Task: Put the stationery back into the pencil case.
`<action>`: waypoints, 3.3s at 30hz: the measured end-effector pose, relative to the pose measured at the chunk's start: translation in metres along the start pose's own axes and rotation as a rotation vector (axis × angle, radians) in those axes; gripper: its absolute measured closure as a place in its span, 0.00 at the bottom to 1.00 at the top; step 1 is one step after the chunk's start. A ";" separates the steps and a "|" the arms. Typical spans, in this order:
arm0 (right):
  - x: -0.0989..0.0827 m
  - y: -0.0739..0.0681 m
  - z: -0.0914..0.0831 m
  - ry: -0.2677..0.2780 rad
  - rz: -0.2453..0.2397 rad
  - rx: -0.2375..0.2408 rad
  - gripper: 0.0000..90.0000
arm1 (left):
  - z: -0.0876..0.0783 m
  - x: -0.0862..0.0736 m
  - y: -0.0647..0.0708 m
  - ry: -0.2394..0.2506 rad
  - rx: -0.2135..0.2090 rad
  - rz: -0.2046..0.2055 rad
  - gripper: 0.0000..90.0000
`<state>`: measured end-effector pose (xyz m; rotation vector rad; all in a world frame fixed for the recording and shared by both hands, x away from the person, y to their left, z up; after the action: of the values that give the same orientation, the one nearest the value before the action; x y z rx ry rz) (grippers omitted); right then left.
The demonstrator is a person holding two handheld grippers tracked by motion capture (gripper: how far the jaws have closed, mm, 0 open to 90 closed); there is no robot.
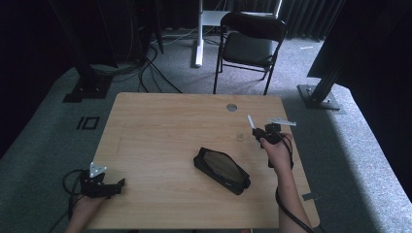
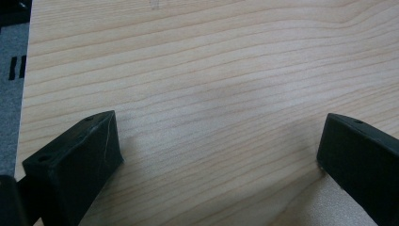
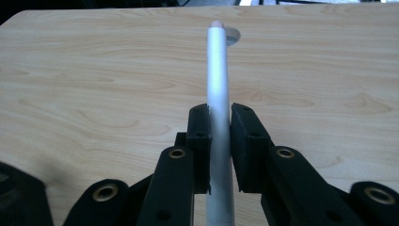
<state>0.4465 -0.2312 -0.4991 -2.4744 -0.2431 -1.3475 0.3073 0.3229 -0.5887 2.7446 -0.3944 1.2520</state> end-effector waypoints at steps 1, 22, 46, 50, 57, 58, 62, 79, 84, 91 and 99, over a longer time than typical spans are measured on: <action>0.001 -0.002 -0.001 0.002 -0.007 0.005 0.87 | 0.000 0.000 0.000 0.000 0.000 0.000 0.00; 0.020 -0.051 -0.046 0.060 -0.134 0.180 0.87 | 0.000 0.000 0.000 0.000 0.000 0.000 0.00; 0.005 -0.109 -0.069 0.035 -0.324 0.332 0.87 | 0.000 0.000 0.000 0.000 0.001 0.002 0.00; 0.000 -0.115 -0.070 0.021 -0.337 0.359 0.87 | 0.000 0.000 0.000 0.000 0.000 0.000 0.00; -0.011 -0.122 -0.068 -0.016 -0.347 0.409 0.87 | 0.000 0.000 0.000 0.000 0.000 -0.001 0.00; -0.013 -0.123 -0.067 -0.024 -0.360 0.412 0.87 | 0.000 0.000 0.000 0.000 0.000 -0.001 0.00; -0.020 -0.126 -0.064 -0.054 -0.373 0.440 0.87 | 0.000 0.000 0.000 0.000 0.000 0.000 0.00; -0.037 -0.130 -0.047 -0.164 -0.439 0.468 0.87 | 0.000 0.000 0.000 0.000 0.000 0.000 0.00; -0.045 -0.128 -0.038 -0.220 -0.463 0.458 0.87 | 0.000 0.000 0.000 0.000 0.000 0.000 0.00; -0.054 -0.127 -0.028 -0.269 -0.475 0.450 0.87 | 0.000 0.000 0.000 0.000 0.000 0.000 0.00; -0.061 -0.124 -0.016 -0.337 -0.464 0.421 0.87 | 0.000 0.000 0.000 0.000 0.000 0.000 0.00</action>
<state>0.3647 -0.1203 -0.5187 -2.3331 -1.1123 -0.8835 0.3073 0.3229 -0.5887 2.7447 -0.3942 1.2519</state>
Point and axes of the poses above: each handheld gripper's, and its own axes: z roughly forward along the jaws, x roughly out of its top, y roughly to its right, the point moved 5 cm from there along z, roughly forward along the jaws, and after that the axes turned 5 degrees about y, right-handed, at the moved point
